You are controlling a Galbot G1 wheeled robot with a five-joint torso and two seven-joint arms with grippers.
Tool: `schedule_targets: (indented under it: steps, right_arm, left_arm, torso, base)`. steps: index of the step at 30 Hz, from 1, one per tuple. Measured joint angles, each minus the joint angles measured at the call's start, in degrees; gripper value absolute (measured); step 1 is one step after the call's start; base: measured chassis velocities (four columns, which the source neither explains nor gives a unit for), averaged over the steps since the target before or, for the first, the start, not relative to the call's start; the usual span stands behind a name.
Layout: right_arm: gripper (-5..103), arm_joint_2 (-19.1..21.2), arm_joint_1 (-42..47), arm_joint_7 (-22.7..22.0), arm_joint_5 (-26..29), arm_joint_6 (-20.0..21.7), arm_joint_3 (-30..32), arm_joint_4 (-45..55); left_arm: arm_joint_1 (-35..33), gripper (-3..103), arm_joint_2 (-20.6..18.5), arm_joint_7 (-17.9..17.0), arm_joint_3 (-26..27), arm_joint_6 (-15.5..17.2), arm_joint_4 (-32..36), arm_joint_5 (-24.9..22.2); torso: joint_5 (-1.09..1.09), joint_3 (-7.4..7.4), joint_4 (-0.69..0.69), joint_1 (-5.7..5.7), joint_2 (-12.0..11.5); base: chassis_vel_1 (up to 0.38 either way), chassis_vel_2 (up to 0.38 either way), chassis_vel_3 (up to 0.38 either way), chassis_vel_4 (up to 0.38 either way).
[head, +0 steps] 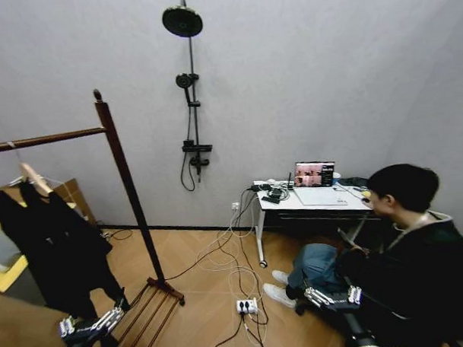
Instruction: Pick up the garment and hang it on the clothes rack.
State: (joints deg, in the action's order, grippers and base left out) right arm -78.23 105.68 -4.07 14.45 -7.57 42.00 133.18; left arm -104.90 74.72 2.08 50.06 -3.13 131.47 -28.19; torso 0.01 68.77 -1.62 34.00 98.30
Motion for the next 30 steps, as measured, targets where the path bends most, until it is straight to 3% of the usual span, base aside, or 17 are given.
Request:
schedule_targets:
  steps: [14, 30]
  right_arm:
    - [100, 0.00, 0.00, 0.00, 0.00, 0.00, 0.00, 0.00]
    - [100, 0.01, -0.01, 0.00, 0.00, 0.00, 0.01, -0.01]
  left_arm:
    - [0.00, 100, 0.00, 0.00, 0.00, 0.00, 0.00, 0.00]
    - [0.00, 100, 0.01, 0.03, -0.01, 0.00, 0.00, 0.00]
  torso:
    - [-0.02, 0.00, 0.01, -0.01, 0.01]
    - [0.04, 0.00, 0.00, 0.00, 0.00]
  base:
    - [-0.064, -0.071, -0.046, -0.048]
    - [-0.146, -0.143, 0.138, 0.130]
